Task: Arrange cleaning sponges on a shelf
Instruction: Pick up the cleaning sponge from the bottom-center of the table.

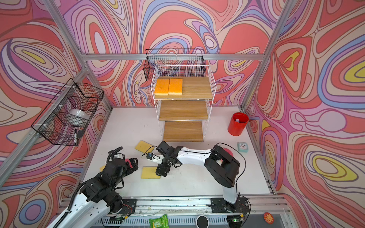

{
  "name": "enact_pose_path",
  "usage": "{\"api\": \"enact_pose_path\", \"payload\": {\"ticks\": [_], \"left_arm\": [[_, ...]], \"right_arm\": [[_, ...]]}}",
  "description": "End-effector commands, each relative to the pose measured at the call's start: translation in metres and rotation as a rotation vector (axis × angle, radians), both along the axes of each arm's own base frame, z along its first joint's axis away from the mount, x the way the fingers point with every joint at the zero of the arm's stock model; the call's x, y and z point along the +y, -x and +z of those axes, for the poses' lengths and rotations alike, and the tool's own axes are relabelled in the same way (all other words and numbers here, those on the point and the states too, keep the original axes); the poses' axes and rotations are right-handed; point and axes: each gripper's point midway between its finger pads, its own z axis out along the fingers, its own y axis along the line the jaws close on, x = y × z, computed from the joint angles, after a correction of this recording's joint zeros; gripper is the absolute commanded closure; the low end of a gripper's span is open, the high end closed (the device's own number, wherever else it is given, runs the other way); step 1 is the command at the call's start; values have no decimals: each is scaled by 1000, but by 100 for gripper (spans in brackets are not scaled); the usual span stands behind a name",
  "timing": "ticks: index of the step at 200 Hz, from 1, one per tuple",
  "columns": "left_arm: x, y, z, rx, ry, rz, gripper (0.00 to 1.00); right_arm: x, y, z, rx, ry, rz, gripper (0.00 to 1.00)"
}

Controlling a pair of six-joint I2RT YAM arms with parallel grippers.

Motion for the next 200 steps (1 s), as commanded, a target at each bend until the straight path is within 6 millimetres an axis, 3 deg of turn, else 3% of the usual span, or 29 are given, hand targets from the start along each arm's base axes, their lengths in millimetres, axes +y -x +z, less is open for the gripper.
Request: {"api": "enact_pose_path", "payload": {"ticks": [1, 34, 82, 200], "left_arm": [[10, 8, -11, 15, 3, 50, 1], [10, 7, -8, 4, 3, 48, 2], [8, 6, -8, 22, -4, 39, 2], [5, 7, -4, 1, 29, 30, 2]], "right_arm": [[6, 5, 0, -22, -14, 21, 5], [6, 11, 5, -5, -38, 24, 5], [5, 14, -11, -11, 5, 26, 2], [1, 14, -36, -48, 70, 24, 4]]}}
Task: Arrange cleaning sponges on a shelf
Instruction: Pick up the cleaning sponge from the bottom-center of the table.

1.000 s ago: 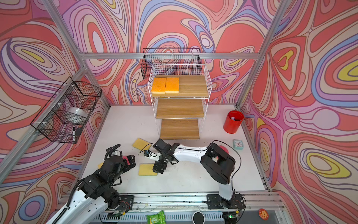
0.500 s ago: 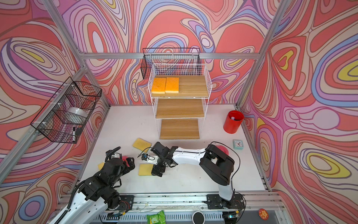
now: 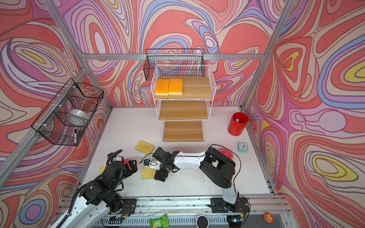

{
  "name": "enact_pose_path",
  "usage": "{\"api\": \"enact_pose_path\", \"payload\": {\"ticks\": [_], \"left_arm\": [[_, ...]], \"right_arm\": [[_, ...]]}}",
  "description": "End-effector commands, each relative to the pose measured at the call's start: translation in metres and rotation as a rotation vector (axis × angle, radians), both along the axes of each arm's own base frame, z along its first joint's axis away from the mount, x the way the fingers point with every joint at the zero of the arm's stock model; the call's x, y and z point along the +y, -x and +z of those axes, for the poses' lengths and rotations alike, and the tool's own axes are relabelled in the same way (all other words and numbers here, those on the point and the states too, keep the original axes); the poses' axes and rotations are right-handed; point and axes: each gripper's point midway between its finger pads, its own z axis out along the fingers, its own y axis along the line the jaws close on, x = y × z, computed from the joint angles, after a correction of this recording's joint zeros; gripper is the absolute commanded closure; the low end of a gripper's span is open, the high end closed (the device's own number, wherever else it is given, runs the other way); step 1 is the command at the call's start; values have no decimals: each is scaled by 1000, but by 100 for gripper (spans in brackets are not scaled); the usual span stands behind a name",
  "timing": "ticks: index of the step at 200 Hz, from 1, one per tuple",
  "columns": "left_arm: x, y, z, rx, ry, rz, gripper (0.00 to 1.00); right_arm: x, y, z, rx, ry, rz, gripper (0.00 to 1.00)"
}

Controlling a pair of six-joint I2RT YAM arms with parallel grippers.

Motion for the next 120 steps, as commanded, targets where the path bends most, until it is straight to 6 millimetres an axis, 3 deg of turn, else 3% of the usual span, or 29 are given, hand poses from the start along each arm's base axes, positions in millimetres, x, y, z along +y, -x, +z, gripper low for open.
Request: {"api": "enact_pose_path", "payload": {"ticks": [1, 65, 120], "left_arm": [[2, 2, 2, 1, 21, 19, 2], [-3, 3, 5, -9, 67, 14, 1], [-12, 1, 28, -56, 103, -38, 1]], "right_arm": [[-6, 1, -12, -12, 27, -4, 4], [-11, -2, -16, -26, 57, -27, 14], [-10, 10, -10, 28, 19, -6, 20]]}}
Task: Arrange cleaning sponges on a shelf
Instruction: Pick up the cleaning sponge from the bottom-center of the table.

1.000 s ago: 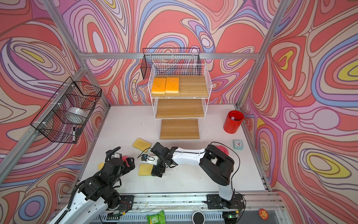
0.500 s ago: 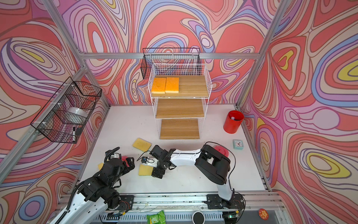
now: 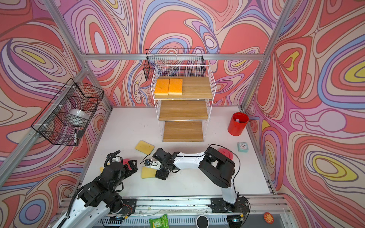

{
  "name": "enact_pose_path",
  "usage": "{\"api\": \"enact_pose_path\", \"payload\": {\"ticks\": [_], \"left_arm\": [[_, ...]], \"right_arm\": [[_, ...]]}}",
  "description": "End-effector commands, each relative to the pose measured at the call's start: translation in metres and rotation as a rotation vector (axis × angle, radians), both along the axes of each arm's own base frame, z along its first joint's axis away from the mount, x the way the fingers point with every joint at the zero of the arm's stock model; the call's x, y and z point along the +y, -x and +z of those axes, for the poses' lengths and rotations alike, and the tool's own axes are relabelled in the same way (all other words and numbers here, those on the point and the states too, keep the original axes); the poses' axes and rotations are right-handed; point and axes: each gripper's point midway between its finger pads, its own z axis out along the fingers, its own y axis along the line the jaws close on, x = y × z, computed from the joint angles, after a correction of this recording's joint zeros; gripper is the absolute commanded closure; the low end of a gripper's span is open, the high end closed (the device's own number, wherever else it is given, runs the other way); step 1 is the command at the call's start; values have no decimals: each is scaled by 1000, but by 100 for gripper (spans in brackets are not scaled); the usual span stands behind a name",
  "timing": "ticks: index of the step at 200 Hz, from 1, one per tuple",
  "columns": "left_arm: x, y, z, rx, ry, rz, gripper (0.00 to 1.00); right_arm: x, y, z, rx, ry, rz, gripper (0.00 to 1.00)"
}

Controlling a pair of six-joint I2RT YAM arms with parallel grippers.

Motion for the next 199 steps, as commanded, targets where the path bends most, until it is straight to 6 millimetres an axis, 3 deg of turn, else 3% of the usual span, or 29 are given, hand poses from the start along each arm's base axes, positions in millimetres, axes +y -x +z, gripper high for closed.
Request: {"api": "enact_pose_path", "payload": {"ticks": [1, 35, 99, 102, 107, 164, 166, 168, 174, 199], "left_arm": [[-3, -1, 20, -32, 31, -14, 1], [-16, -5, 38, -59, 51, -79, 1], [-43, -22, 50, -81, 99, -168, 2], [-44, -22, 50, -81, 96, -171, 2], [-46, -26, 68, -124, 110, -177, 2], [-66, -49, 103, -281, 189, -269, 1], [-67, -51, 111, -313, 205, -270, 1], [-68, -52, 102, -303, 208, -270, 1], [-71, -54, 101, -324, 238, -279, 1], [-87, -66, 113, -425, 344, -342, 1]], "right_arm": [[-8, 15, -5, 56, 15, 8, 20], [-8, 14, 5, 55, -15, -15, 21], [-22, -4, 33, 152, -155, -126, 26], [-22, -5, 43, 147, -181, -129, 26], [-24, -7, 47, 153, -198, -138, 26], [-54, -26, 87, 267, -379, -291, 28], [-55, -28, 90, 270, -388, -298, 29], [-56, -28, 91, 274, -395, -304, 28], [-59, -29, 94, 289, -414, -321, 29], [-72, -37, 111, 362, -504, -389, 29]]}}
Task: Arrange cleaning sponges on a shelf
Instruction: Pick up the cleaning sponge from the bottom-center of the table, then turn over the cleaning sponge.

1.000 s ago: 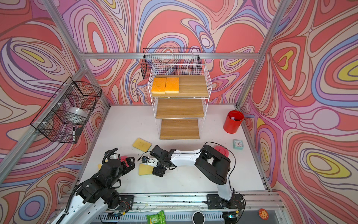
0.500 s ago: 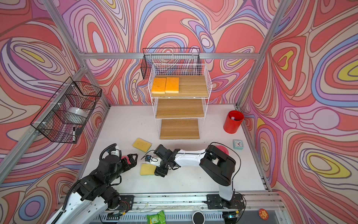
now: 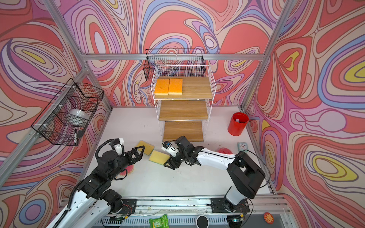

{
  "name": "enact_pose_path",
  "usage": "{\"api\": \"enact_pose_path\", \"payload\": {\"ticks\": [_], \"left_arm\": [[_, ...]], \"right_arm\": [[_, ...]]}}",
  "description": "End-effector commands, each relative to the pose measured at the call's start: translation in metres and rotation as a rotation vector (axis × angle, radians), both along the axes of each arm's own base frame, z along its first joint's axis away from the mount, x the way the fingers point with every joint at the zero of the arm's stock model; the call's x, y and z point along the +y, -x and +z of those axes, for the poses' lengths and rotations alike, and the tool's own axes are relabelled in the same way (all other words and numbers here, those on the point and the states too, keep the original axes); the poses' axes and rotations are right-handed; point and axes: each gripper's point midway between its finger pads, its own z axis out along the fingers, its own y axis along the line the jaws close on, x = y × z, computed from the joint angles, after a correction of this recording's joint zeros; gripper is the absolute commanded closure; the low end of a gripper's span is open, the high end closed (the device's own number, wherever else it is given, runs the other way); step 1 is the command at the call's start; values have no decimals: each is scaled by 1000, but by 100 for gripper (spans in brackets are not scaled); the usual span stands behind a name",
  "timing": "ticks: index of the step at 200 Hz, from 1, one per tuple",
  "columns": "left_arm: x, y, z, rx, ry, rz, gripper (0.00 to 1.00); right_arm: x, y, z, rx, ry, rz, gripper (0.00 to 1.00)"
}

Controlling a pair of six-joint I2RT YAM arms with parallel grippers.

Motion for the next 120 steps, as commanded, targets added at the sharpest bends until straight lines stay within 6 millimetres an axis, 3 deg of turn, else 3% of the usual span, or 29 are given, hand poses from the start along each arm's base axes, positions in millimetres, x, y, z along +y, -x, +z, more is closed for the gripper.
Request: {"api": "enact_pose_path", "payload": {"ticks": [1, 27, 63, 91, 120], "left_arm": [[-24, -12, 28, -148, 128, -106, 1], [-42, -18, 43, -239, 180, -194, 0], [-47, -19, 63, -358, 228, -244, 0], [-55, -16, 78, -428, 288, -324, 0], [-61, -15, 80, -465, 348, -373, 0]], "right_arm": [[-4, -1, 23, 93, -129, -46, 29], [-14, -5, 39, 182, -227, -73, 29], [-23, -10, 64, 277, -359, -78, 29], [-23, -9, 76, 343, -413, -41, 29], [-20, -7, 88, 372, -458, -3, 29]]}}
